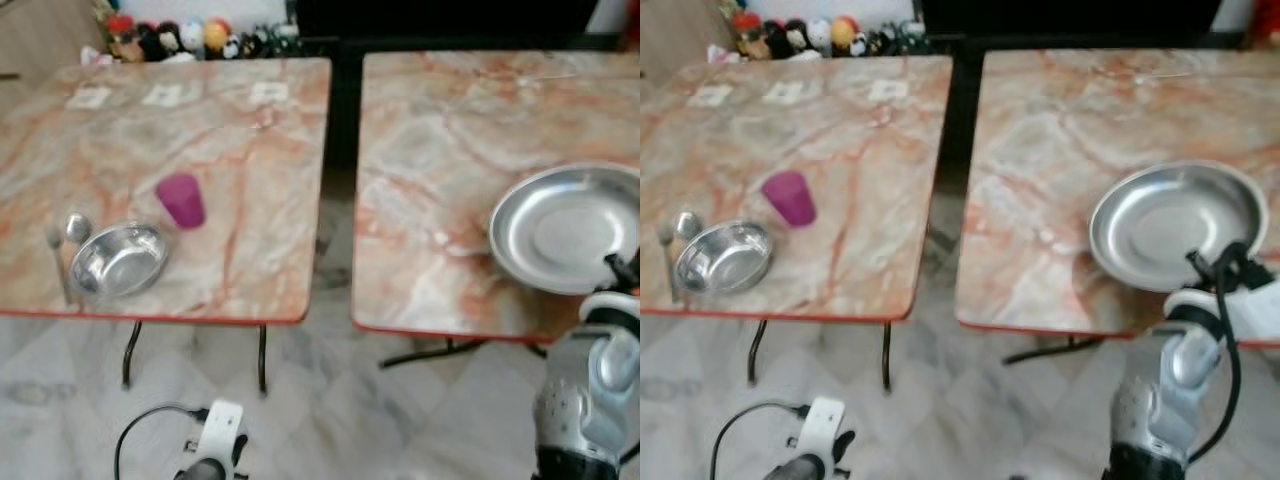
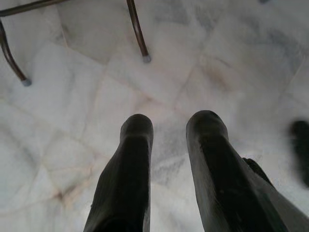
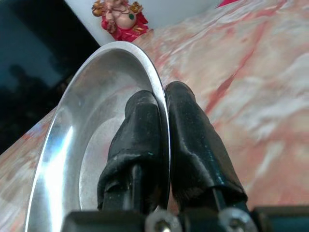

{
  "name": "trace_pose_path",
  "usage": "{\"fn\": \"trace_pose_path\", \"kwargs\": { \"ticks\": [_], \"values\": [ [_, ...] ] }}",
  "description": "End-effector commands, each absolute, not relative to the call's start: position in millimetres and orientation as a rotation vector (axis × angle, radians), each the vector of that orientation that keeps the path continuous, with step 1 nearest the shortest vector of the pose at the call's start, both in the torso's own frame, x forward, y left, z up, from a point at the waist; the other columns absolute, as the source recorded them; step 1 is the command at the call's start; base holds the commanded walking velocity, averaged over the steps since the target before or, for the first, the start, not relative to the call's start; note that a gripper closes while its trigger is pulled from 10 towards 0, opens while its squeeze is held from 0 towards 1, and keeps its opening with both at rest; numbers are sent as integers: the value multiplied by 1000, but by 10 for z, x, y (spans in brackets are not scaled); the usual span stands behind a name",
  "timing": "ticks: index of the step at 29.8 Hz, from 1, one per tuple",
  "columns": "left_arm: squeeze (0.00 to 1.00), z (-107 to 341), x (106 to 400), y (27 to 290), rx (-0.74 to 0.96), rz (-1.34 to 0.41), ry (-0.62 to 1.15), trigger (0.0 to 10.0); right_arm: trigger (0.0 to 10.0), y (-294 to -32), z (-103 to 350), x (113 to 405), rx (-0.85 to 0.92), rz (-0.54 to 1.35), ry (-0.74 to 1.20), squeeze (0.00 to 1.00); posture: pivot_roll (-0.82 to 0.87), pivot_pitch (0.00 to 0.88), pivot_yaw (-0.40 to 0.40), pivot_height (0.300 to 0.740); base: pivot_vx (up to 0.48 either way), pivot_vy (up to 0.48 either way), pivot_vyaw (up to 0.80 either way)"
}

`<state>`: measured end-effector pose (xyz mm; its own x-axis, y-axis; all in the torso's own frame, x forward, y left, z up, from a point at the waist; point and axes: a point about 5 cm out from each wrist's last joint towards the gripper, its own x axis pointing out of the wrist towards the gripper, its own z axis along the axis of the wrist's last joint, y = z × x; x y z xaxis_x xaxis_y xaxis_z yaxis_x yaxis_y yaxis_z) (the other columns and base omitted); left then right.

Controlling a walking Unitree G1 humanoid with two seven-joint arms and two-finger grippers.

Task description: Setting the table

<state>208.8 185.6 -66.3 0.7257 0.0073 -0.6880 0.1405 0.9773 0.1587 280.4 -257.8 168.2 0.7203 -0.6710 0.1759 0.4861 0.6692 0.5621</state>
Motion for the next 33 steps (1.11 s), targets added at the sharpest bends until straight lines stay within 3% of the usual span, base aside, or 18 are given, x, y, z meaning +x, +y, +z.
{"fn": "trace_pose_path", "kwargs": {
  "ticks": [1, 11, 17, 24, 33],
  "values": [
    [0, -682, 2066, 1823, 212, -87, 769, 10000, 10000, -2639, 1711, 2759, 513, -693, -412, 0, -126, 129, 88, 740, 0, -465, -800],
    [0, -686, 2063, 1832, 215, -84, 778, 10000, 10000, -2642, 1674, 2786, 506, -684, -380, 0, -128, 131, 89, 740, 0, -149, 0],
    [0, -684, 2067, 1835, 216, -86, 777, 10000, 10000, -2659, 1586, 2881, 626, -662, -323, 0, -132, 132, 92, 740, 0, 0, 0],
    [0, -683, 2068, 1833, 220, -86, 777, 10000, 10000, -2553, 1534, 3018, 663, -558, -271, 0, -126, 134, 92, 740, 0, 0, 0],
    [0, -688, 2060, 1838, 224, -91, 780, 10000, 10000, -2404, 1401, 2978, 678, -533, -224, 0, -131, 135, 97, 740, 0, 0, 0]
  ]
}}
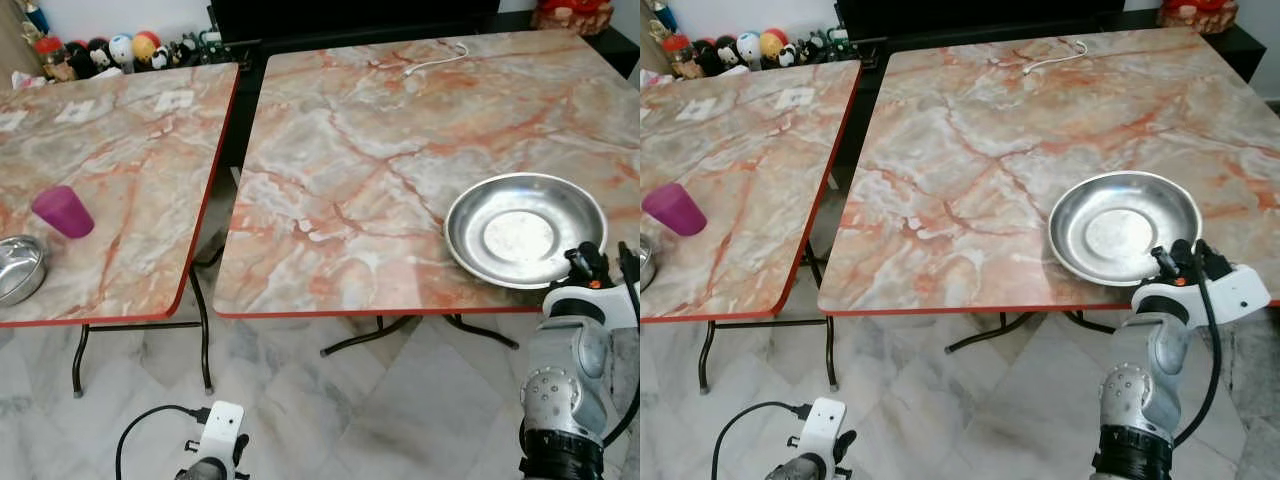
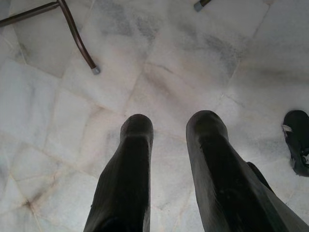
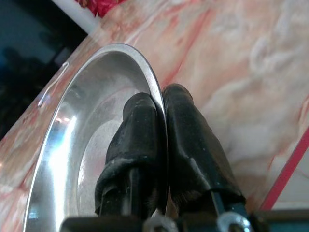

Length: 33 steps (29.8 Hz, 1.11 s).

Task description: Setting the table

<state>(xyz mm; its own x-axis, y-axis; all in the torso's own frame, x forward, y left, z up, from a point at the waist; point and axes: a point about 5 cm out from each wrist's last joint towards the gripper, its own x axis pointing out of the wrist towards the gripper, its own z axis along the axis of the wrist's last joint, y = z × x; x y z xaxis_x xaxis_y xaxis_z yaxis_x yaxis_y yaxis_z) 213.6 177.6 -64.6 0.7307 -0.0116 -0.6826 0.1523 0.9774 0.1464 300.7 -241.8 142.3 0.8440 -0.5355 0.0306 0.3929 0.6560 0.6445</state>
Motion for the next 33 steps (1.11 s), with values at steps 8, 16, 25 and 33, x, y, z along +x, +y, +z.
{"fn": "trace_pose_path", "kwargs": {
  "ticks": [8, 16, 25, 33],
  "values": [
    [0, -687, 2057, 1846, 223, -85, 778, 10000, 10000, -2426, 1297, 2969, 688, -569, -192, 0, -127, 132, 96, 740, 0, 0, 0],
    [0, -689, 2051, 1856, 227, -85, 779, 10000, 10000, -2489, 1225, 2954, 679, -612, -172, 396, -124, 118, 99, 740, 0, 0, 0],
    [0, -692, 2041, 1866, 230, -85, 779, 10000, 10000, -2529, 1237, 3039, 663, -624, -172, 620, -122, 101, 102, 740, 0, 0, 0],
    [0, -691, 2039, 1870, 229, -88, 778, 10000, 10000, -2558, 1385, 3112, 633, -615, -240, 0, -120, 102, 102, 740, 0, 0, 0]
  ]
}}
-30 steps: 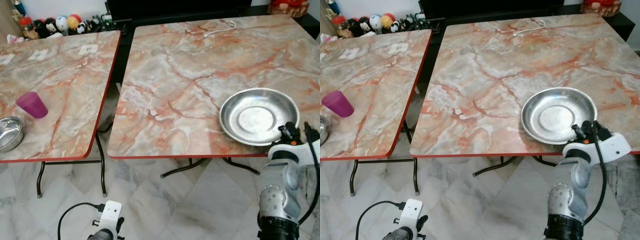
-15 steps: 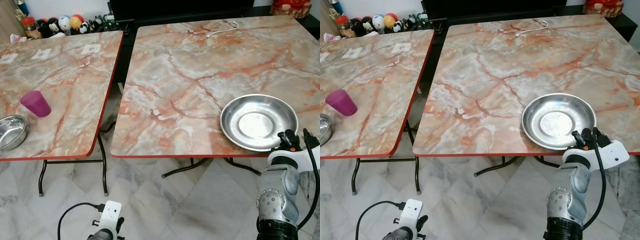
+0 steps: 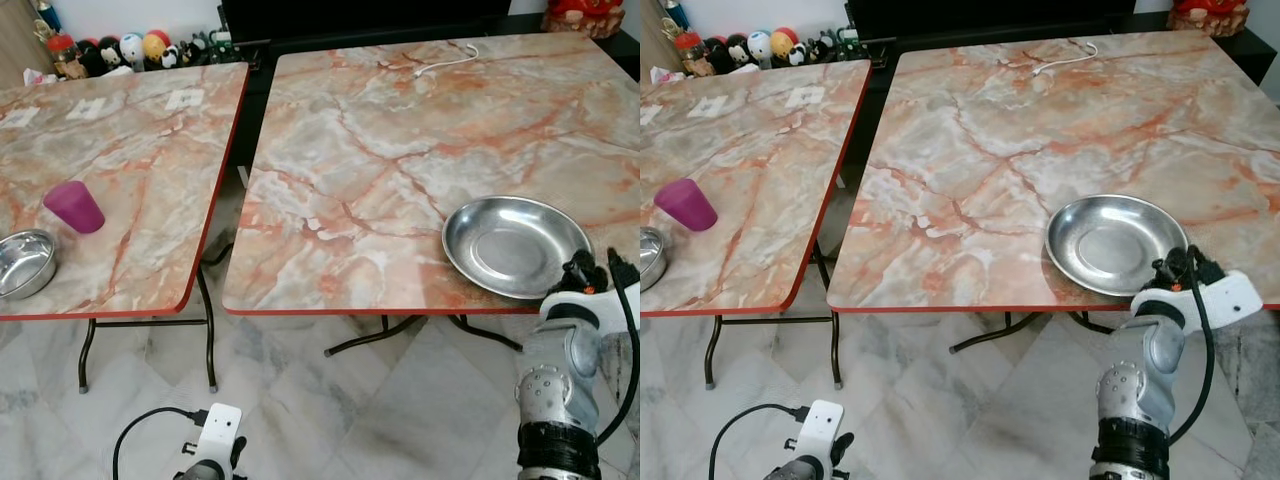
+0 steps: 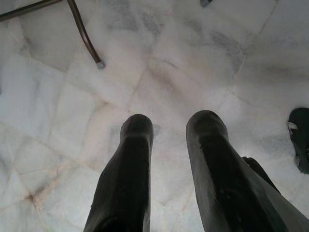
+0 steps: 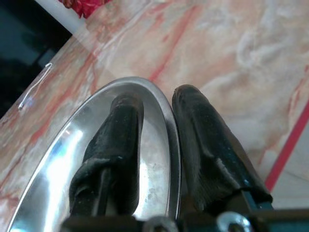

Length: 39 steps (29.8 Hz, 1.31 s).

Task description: Setting the table

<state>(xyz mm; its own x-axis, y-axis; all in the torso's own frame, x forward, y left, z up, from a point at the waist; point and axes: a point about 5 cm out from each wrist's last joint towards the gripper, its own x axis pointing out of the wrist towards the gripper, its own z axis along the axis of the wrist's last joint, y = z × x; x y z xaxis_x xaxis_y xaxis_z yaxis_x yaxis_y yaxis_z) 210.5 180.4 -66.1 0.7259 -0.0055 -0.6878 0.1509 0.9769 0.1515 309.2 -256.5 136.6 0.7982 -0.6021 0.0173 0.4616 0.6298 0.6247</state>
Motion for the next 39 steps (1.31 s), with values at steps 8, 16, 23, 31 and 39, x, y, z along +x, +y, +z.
{"fn": "trace_pose_path", "kwargs": {
  "ticks": [8, 16, 23, 31, 39],
  "values": [
    [0, -687, 2050, 1861, 220, -86, 776, 10000, 10000, -2561, 1383, 3130, 602, -626, -237, 0, -116, 114, 100, 740, 0, 0, 0],
    [0, -684, 2058, 1856, 214, -82, 774, 10000, 10000, -2612, 1442, 3165, 507, -643, -248, 0, -113, 120, 98, 740, 0, 0, 0],
    [0, -688, 2049, 1867, 177, -45, 776, 10000, 10000, -2313, 1654, 3163, 197, -395, -310, 0, -123, 125, 95, 740, 0, 0, 0],
    [0, -699, 2034, 1866, 128, 17, 780, 10000, 10000, -2193, 1626, 3080, 16, -198, -277, 0, -145, 118, 81, 740, 0, 0, 227],
    [0, -714, 2018, 1858, 99, 49, 794, 10000, 10000, -1952, 1652, 3143, -43, -35, -271, 0, -136, 109, 71, 740, 0, 0, 700]
  ]
}}
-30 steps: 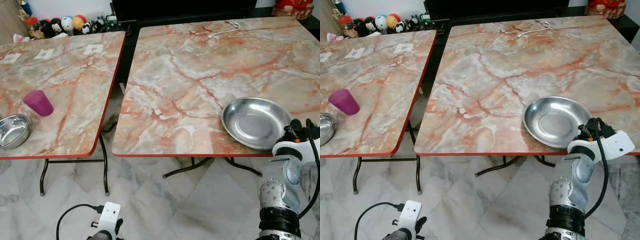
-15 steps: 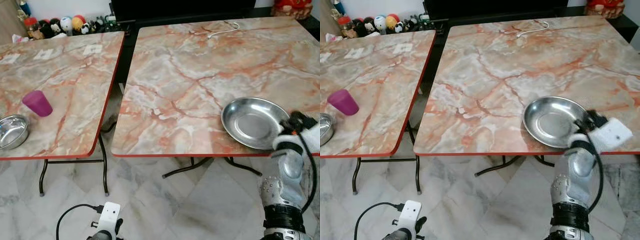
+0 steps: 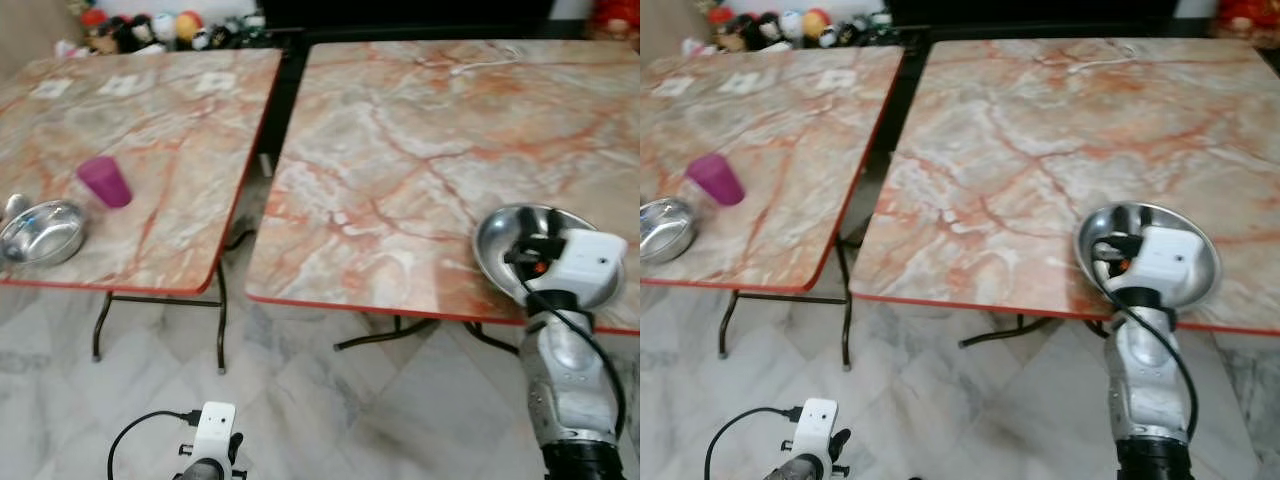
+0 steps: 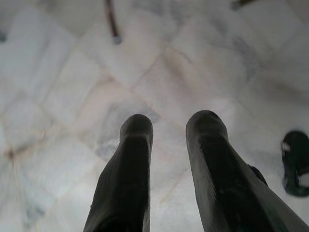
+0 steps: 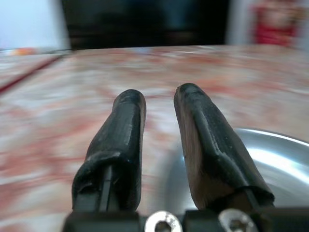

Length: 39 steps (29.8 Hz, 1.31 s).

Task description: Setting the table

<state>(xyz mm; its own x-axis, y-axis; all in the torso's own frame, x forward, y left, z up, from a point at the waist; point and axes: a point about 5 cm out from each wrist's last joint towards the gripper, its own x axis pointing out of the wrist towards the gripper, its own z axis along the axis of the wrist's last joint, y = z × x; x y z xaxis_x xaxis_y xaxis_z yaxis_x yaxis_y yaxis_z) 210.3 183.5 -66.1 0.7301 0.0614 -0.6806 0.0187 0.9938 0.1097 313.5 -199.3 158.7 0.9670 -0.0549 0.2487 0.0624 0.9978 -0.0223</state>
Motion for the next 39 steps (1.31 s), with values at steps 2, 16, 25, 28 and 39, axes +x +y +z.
{"fn": "trace_pose_path", "kwargs": {
  "ticks": [2, 16, 25, 28, 39],
  "values": [
    [0, -717, 2012, 1860, 98, 52, 797, 10000, 10000, -1924, 1644, 3159, 1, -41, -261, 0, -133, 102, 71, 740, 0, 127, 0],
    [0, -729, 1989, 1869, 109, 44, 806, 10000, 10000, -1777, 1575, 3180, 70, -69, -218, 0, -132, 85, 77, 740, 0, 464, 0],
    [0, -735, 1978, 1869, 110, 47, 809, 10000, 10000, -1765, 1574, 3239, 155, -132, -205, 0, -126, 71, 80, 740, 0, 480, 0],
    [0, -737, 1975, 1869, 110, 47, 810, 10000, 10000, -1731, 1566, 3244, 170, -130, -201, 0, -124, 67, 80, 740, 0, 480, 0],
    [0, -743, 1962, 1864, 105, 51, 810, 10000, 10000, -1669, 1553, 3252, 179, -123, -196, 0, -119, 60, 81, 740, 0, 480, 0]
  ]
}}
